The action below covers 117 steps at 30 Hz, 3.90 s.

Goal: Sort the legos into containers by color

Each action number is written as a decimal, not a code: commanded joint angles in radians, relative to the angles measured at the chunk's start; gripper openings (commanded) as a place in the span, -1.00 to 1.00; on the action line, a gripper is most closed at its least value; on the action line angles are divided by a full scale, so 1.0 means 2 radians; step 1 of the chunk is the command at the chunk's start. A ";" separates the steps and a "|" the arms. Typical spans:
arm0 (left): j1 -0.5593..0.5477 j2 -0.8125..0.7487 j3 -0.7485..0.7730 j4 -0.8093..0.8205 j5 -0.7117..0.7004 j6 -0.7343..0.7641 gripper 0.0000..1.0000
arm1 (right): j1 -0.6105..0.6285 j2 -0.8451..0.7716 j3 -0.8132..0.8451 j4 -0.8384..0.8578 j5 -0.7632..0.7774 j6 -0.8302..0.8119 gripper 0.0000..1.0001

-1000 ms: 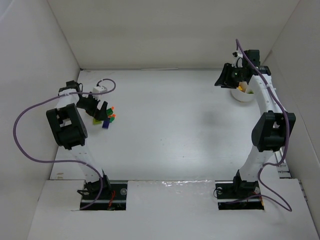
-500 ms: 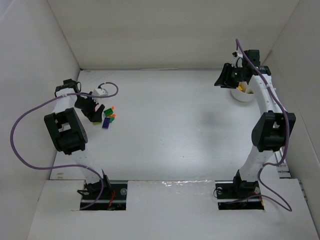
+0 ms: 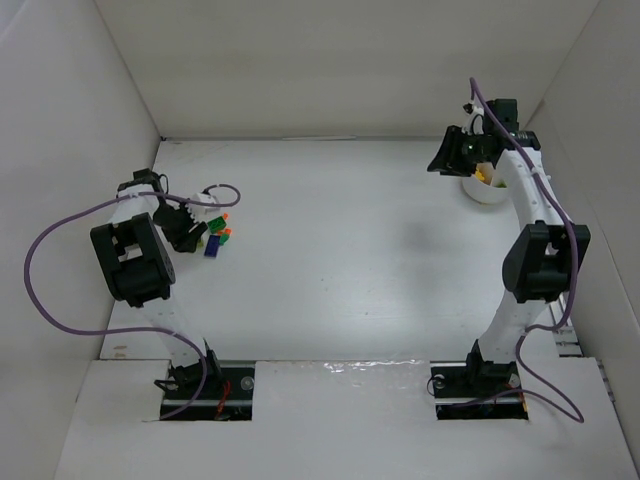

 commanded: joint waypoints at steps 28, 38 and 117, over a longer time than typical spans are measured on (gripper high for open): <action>-0.026 0.011 -0.037 0.054 -0.010 0.043 -0.10 | 0.018 0.027 0.051 -0.018 0.006 0.007 -0.09; -0.026 -0.001 -0.041 0.054 -0.013 0.034 -0.70 | 0.018 0.027 0.060 -0.023 -0.012 0.007 -0.09; -0.276 -0.188 0.015 0.210 0.258 -0.379 -0.41 | 0.329 0.108 0.185 0.060 -0.052 0.257 -0.89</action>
